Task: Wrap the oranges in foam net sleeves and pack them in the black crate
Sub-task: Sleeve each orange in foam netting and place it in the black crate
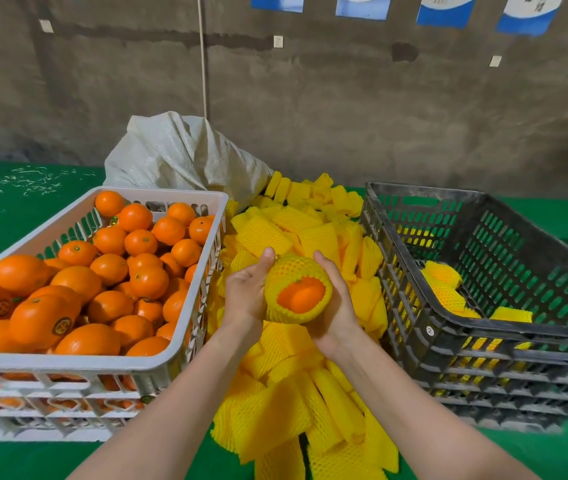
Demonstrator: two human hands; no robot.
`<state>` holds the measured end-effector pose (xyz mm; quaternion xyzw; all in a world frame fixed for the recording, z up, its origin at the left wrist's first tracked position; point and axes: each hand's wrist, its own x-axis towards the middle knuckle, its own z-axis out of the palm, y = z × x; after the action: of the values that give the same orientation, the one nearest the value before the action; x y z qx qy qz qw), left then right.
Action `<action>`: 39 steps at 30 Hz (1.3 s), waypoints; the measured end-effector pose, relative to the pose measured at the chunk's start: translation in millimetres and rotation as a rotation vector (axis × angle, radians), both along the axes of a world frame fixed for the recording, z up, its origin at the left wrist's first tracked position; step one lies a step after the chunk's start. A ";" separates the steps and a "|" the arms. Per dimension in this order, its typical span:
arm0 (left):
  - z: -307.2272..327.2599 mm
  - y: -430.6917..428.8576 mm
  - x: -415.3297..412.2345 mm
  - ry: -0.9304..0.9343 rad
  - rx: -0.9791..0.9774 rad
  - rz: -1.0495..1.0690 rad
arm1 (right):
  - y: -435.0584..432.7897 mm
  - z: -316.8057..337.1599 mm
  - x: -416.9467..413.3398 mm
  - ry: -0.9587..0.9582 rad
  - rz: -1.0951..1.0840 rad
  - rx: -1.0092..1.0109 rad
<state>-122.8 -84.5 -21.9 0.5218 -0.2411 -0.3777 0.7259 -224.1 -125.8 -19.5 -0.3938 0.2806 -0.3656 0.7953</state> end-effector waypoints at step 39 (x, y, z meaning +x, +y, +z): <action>10.2 7.7 -9.0 0.032 0.109 -0.489 | -22.0 -0.9 -13.1 0.312 -0.371 -0.540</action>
<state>-131.8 -76.8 -11.7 0.4802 -0.3278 -0.5627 0.5876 -237.1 -147.8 -20.4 -0.5832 0.3584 -0.5002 0.5303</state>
